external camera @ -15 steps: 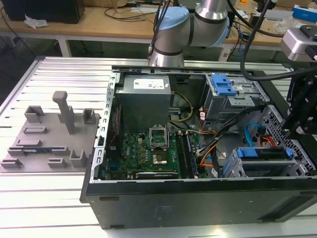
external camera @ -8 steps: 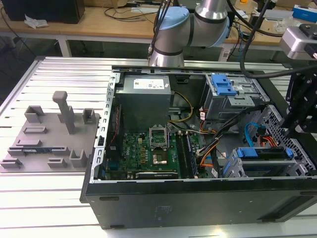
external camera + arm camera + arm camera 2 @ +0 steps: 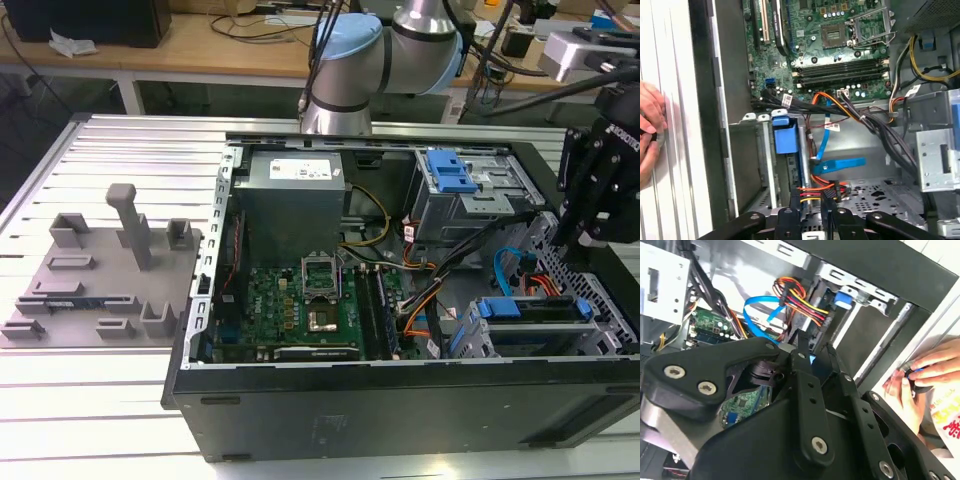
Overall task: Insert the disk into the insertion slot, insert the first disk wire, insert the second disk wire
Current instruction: 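Insert the second disk wire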
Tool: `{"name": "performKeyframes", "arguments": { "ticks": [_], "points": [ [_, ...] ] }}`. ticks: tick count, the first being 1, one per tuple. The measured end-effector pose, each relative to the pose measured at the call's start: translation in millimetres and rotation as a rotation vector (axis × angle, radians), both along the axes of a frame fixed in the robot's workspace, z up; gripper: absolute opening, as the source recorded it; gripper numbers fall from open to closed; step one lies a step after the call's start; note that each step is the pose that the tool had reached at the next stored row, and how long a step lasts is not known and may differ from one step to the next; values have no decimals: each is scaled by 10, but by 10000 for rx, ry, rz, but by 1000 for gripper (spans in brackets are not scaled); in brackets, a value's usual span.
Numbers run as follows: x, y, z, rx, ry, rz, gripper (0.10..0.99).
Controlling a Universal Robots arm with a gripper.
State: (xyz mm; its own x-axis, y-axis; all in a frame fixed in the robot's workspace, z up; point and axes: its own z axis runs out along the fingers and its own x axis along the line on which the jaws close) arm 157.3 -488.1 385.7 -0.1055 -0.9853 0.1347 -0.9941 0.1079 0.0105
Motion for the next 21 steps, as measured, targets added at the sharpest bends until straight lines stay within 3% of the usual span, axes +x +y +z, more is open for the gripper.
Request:
{"name": "performKeyframes", "arguments": {
  "ticks": [5, 9, 16, 21],
  "points": [
    [-195, 28, -53, -274, 2, 55, 302],
    [-205, 69, -106, -413, 1, 78, 302],
    [-226, 72, -159, -680, -5, 341, 302],
    [-240, 81, -185, -741, -7, 451, 302]
  ]
}}
